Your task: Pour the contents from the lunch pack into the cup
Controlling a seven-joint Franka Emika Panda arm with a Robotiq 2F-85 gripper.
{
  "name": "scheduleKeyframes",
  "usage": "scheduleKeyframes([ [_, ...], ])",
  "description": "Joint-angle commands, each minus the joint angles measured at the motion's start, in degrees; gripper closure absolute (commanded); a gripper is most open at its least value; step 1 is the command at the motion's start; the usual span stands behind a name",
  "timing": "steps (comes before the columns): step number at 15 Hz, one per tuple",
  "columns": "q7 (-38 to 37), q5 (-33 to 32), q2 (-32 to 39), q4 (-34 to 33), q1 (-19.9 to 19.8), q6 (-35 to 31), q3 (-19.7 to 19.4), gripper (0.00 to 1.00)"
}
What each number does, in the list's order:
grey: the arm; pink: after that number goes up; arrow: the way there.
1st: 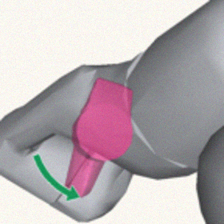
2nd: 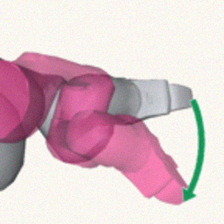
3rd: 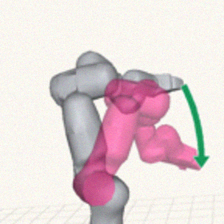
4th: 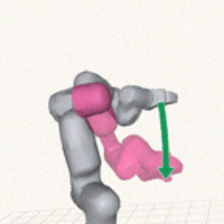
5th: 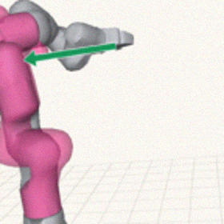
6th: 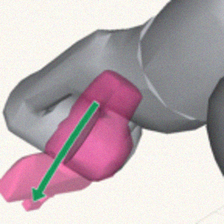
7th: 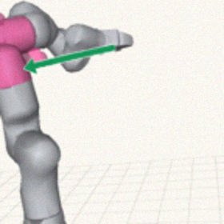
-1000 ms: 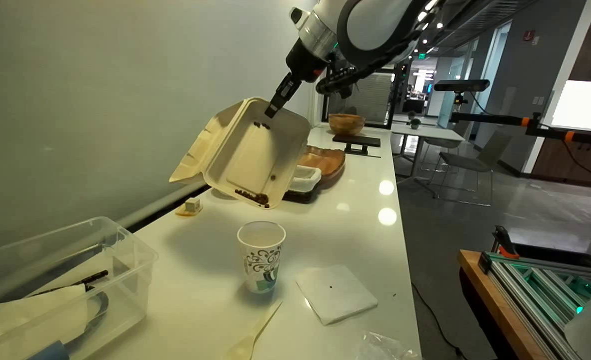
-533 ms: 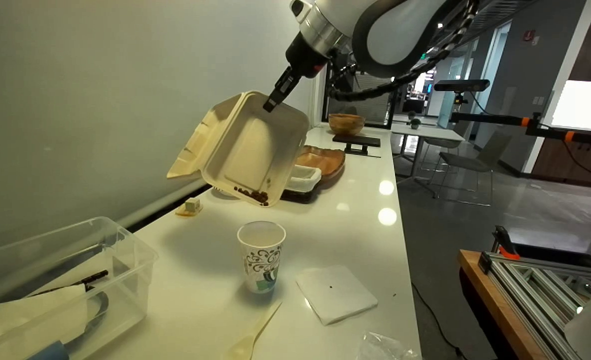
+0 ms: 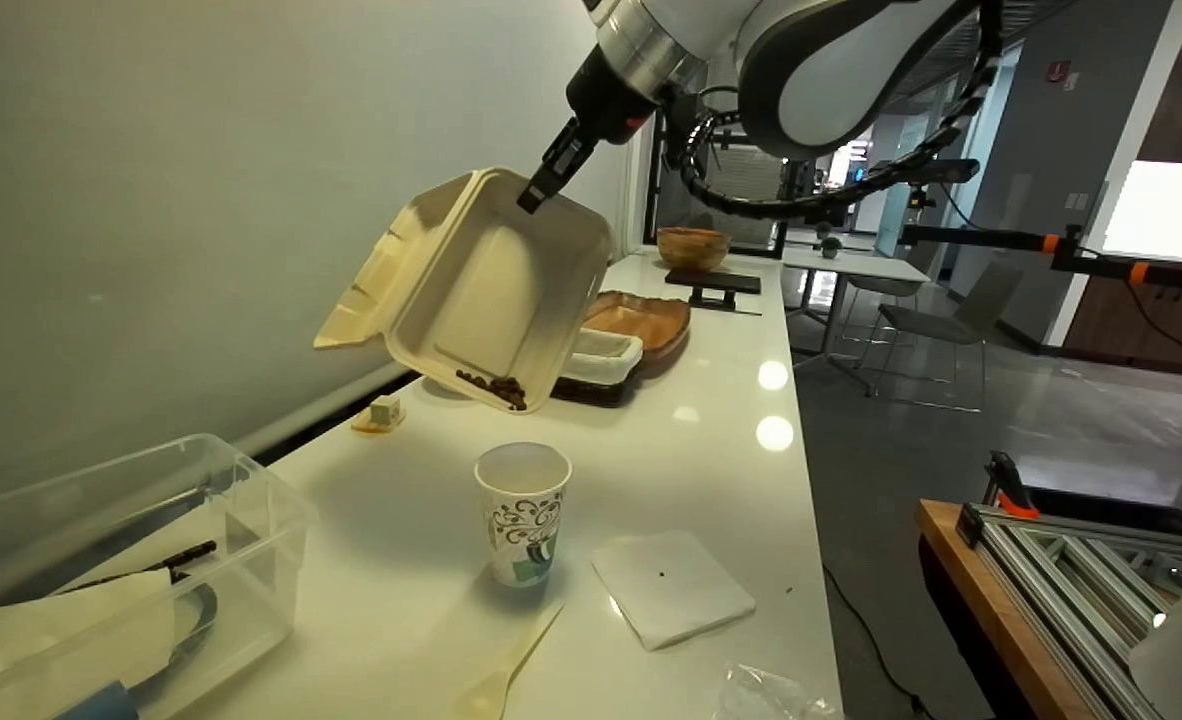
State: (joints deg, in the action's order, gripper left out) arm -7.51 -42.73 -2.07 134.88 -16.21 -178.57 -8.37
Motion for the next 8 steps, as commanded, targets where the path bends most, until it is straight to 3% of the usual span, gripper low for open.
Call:
scheduleKeyframes([
  [1, -9.52, -9.63, -1.86, 0.05, -1.03, 1.23, 1.13, 0.99],
  [8, -29.84, -30.68, -4.8, -0.76, -2.26, 4.34, 3.77, 0.99],
])
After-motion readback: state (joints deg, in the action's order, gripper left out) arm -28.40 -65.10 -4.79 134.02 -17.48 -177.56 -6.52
